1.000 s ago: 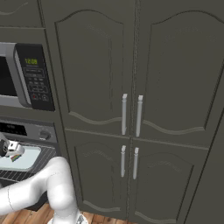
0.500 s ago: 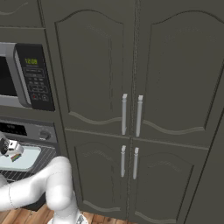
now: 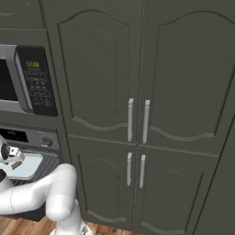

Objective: Take the baked cake out of the oven and place it on the plate for cooling. Then close the oven door.

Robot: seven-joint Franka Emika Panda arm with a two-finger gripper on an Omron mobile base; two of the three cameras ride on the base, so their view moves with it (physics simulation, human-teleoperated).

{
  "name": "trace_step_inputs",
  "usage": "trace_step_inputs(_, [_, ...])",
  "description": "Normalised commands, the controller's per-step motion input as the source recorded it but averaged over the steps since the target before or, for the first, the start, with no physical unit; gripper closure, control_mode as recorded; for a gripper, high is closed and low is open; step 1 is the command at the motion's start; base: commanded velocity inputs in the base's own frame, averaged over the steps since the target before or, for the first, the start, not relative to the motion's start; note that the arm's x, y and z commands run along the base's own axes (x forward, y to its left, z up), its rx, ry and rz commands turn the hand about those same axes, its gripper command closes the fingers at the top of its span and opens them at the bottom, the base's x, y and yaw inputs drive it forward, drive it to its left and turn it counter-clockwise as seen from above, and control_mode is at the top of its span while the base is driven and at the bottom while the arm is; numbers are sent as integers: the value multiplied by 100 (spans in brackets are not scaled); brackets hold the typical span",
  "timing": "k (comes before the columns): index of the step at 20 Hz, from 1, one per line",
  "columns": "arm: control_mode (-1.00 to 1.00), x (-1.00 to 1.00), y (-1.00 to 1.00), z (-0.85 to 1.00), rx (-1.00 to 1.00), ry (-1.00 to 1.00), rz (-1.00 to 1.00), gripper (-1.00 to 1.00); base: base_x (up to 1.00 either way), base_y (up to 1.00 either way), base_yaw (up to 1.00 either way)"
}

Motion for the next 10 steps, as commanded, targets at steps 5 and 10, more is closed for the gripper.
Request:
trace_step_inputs(5, [-100,-15,-2,-22,0,0,0,-100,0,0,0])
trace_step_inputs(10, [-100,-9,-1,-33,-1,1,0,100,0,0,0])
